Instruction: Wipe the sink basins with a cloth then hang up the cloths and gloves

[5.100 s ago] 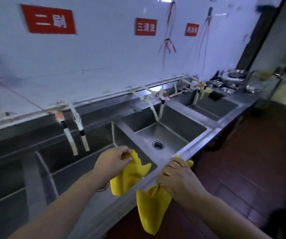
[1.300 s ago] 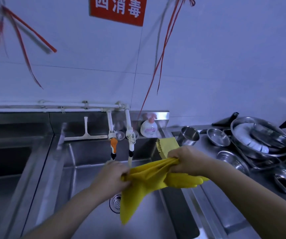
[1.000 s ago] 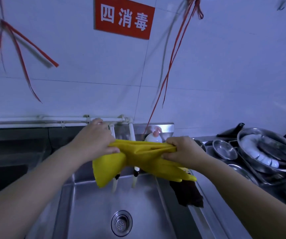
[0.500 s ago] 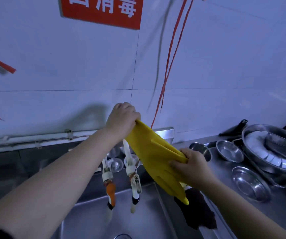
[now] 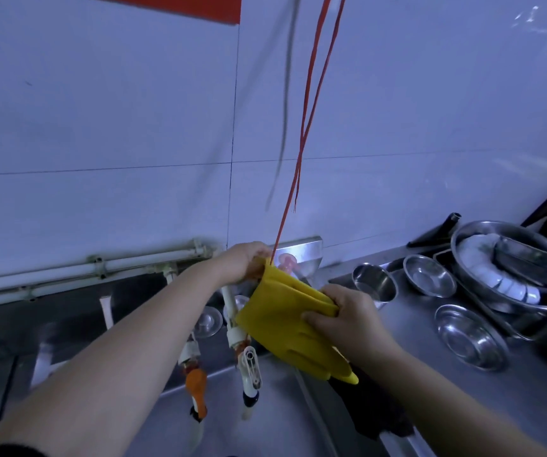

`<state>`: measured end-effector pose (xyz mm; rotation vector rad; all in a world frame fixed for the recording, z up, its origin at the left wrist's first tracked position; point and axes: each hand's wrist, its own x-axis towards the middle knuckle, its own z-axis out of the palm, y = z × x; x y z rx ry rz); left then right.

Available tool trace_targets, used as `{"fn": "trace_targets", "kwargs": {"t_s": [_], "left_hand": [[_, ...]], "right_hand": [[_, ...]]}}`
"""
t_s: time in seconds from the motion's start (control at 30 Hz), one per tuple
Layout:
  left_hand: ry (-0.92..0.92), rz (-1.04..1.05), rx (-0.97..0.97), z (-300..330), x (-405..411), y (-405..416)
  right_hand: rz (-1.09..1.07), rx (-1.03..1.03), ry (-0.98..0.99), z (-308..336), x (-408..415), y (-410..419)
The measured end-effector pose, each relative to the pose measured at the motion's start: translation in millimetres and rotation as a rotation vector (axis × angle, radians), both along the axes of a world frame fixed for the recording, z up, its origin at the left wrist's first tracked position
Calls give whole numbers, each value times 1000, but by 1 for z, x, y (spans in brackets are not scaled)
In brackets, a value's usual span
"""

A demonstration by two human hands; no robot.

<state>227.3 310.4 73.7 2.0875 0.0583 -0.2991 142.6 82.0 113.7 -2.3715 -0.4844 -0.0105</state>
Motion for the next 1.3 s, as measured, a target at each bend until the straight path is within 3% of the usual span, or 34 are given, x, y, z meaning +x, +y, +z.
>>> {"fn": "trace_targets", "kwargs": {"t_s": [0.1,0.2,0.27,0.43,0.57,0.77,0.87,1.1,1.3], "left_hand": [[-50,140,67,-3,-2,8],[-107,322,-166,2,-17,21],[-108,374,-221,4,-30,28],[109,232,-343,4,-62,14],[279,66,-496,-1,-75,-6],[243,54,-437,12,-95,-13],[230,69,-324,19,-97,-12],[127,190,-305,27,-110,-1],[102,226,-228,28,-144,2]], "right_hand": [[-37,-41,-44,0,6,14],[-86,-44,-61,1,10,23],[-114,-37,-90,1,12,25],[-154,-25,-102,-9,13,23],[-201,-43,13,-24,17,17],[-313,-229,10,-35,20,11],[-312,-201,-2,-38,14,9],[-248,-242,-40,-49,-5,-4],[-171,-193,60,-53,-21,-10]]}}
